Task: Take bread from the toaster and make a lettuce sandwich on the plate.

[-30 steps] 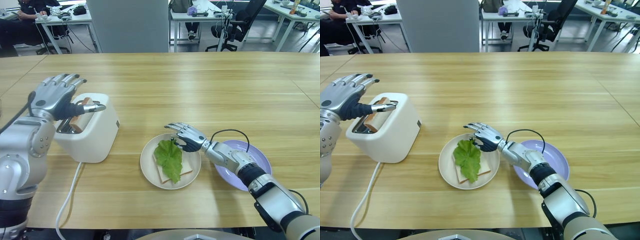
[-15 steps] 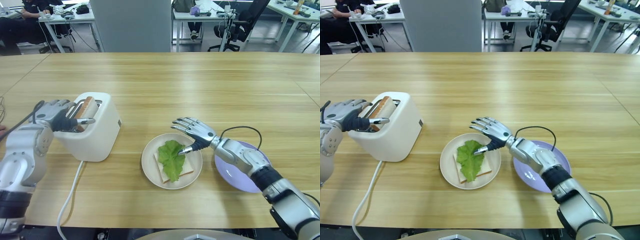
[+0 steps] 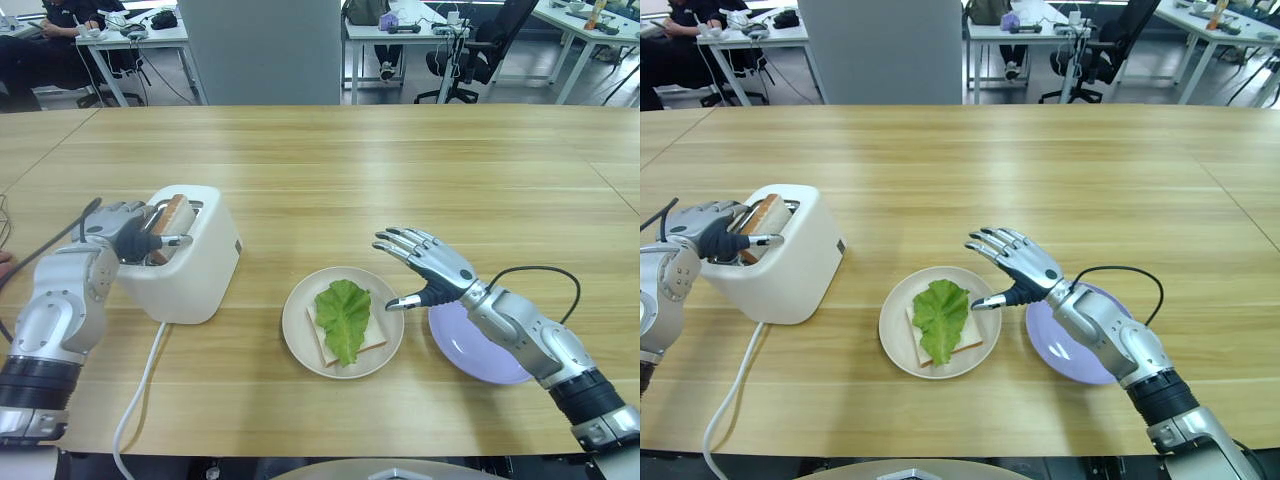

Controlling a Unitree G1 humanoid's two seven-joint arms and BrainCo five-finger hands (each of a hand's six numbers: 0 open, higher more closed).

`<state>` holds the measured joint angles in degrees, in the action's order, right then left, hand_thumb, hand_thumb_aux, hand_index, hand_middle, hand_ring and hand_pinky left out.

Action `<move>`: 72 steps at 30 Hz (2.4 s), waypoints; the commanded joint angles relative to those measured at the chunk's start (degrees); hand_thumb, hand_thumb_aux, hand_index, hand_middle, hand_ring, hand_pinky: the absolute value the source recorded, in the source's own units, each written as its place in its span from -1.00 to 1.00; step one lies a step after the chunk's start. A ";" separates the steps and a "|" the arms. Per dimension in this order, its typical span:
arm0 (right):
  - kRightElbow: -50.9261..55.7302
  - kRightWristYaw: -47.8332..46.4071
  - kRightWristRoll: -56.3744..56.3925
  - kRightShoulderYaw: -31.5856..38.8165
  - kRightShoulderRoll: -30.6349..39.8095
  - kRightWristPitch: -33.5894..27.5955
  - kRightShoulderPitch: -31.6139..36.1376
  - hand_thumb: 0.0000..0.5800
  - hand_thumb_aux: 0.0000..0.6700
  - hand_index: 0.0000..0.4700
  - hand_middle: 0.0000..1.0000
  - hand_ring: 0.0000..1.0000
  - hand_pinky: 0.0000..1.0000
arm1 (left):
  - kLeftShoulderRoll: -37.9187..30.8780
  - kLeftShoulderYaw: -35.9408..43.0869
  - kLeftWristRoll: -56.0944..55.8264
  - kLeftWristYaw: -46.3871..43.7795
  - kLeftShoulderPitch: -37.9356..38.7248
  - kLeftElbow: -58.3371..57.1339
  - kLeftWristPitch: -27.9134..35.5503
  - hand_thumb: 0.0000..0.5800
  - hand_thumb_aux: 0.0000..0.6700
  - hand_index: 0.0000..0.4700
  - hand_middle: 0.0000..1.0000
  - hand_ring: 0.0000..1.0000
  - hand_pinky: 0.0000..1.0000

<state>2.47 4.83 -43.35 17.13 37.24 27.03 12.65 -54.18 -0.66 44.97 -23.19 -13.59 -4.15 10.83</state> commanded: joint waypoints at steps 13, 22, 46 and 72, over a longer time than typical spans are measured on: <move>-5.81 -1.83 3.04 -4.93 -0.24 1.11 -7.90 -1.00 -1.00 -1.00 -1.00 -1.00 -1.00 | 1.74 -6.37 -9.89 11.09 -6.11 3.18 -6.32 1.00 1.00 0.96 1.00 1.00 1.00; -10.09 4.22 -2.92 -5.67 1.20 8.42 -8.62 -1.00 -1.00 -1.00 -1.00 -1.00 -1.00 | 2.60 -9.82 -22.35 4.39 -12.17 12.33 -7.22 1.00 1.00 0.96 1.00 1.00 1.00; -14.15 1.41 -9.58 1.11 -0.30 17.83 -11.83 -1.00 -1.00 -1.00 -1.00 -1.00 -1.00 | 22.49 17.32 -40.75 -19.67 -4.67 9.36 5.06 1.00 1.00 0.96 1.00 1.00 1.00; 7.92 -15.67 -5.49 13.48 -8.07 8.40 -5.92 -1.00 -1.00 -1.00 -1.00 -1.00 -1.00 | 20.92 28.07 -7.06 6.98 -7.48 -7.64 -22.54 -1.00 -1.00 -1.00 -1.00 -1.00 -1.00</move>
<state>7.08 -7.24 -49.27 29.13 29.37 37.93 6.92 -32.52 24.65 30.89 -21.31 -19.35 -11.28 -7.27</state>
